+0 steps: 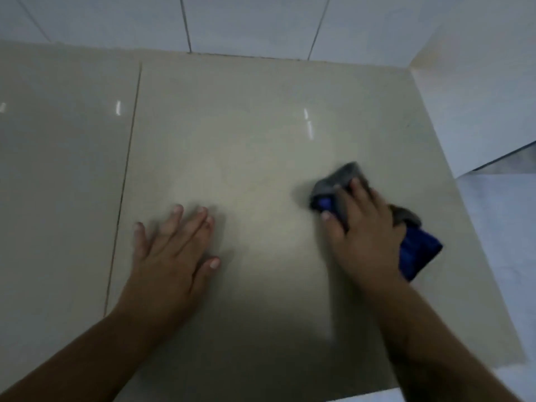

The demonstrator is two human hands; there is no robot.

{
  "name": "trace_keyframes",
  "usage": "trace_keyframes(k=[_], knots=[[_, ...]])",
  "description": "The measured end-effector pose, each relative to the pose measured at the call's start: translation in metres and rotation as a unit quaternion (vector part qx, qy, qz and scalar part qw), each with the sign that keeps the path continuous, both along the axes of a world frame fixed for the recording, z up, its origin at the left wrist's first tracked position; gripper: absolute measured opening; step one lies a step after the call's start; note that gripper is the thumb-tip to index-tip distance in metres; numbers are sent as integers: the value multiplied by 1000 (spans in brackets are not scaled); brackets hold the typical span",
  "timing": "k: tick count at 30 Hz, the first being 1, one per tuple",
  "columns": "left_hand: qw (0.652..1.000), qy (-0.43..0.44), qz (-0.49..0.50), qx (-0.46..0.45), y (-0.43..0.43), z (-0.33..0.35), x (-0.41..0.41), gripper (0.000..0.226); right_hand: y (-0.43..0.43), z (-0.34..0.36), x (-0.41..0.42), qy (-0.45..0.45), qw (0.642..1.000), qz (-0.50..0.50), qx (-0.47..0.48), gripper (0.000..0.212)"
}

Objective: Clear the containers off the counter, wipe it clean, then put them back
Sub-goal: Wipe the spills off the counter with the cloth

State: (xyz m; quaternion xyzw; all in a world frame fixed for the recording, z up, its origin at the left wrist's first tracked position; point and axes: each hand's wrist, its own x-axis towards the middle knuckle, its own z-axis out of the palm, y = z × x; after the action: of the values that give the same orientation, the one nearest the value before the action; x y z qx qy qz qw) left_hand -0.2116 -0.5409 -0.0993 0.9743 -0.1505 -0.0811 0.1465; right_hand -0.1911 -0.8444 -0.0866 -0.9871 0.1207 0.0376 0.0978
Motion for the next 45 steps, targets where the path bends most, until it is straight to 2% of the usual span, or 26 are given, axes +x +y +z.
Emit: trace_keyframes(k=[3,7,10,13,16,18,20,22,25,27,30,32,34,37,39,41,43,45], knots=[[1000,8,15,-19,-40,-2,8,65,70,-2,-32,8,993,117,-4,56],[998,-5,59,-31,-54,-4,11,67,60,-8,63,-14,983,184,3,57],[998,-1,52,-28,-55,-1,9,66,-10,-9,138,-18,990,142,-16,58],[998,-5,56,-23,-57,0,9,65,-94,-11,149,0,999,37,-37,58],[998,-8,50,-24,-56,-1,9,64,-135,-3,73,-19,997,-24,-64,57],[998,-13,48,-29,-54,-2,9,64,-111,-1,-7,-13,998,-40,-50,58],[998,-16,47,-29,-54,-3,10,63,-53,5,-75,2,999,10,-39,56],[998,-20,46,-26,-54,-5,11,62,6,1,-105,-10,995,104,-9,54],[998,-32,48,-31,-52,-8,10,61,51,-9,-64,-29,970,239,22,51],[996,-38,63,-49,-51,-9,9,60,39,-13,2,-64,963,260,11,51],[995,-47,66,-54,-51,-10,8,59,-28,-9,84,-48,986,153,-45,52],[995,-52,58,-55,-52,-10,7,60,-87,-11,86,-24,997,56,-52,54],[996,-51,54,-53,-52,-10,5,60,-124,-8,40,-26,998,-19,-55,55],[998,-52,42,-21,-51,-13,7,60,-98,-10,-49,-15,995,-78,-54,56],[998,-49,31,9,-52,-16,7,60,-45,-7,-94,-12,998,-40,-38,55],[998,-51,32,22,-52,-18,7,60,6,-7,-118,-33,996,77,-19,53],[998,-55,34,28,-51,-19,7,60,35,-11,-107,-37,980,194,2,50],[997,-58,31,29,-50,-19,7,61,36,-13,-60,-55,971,234,11,51]])
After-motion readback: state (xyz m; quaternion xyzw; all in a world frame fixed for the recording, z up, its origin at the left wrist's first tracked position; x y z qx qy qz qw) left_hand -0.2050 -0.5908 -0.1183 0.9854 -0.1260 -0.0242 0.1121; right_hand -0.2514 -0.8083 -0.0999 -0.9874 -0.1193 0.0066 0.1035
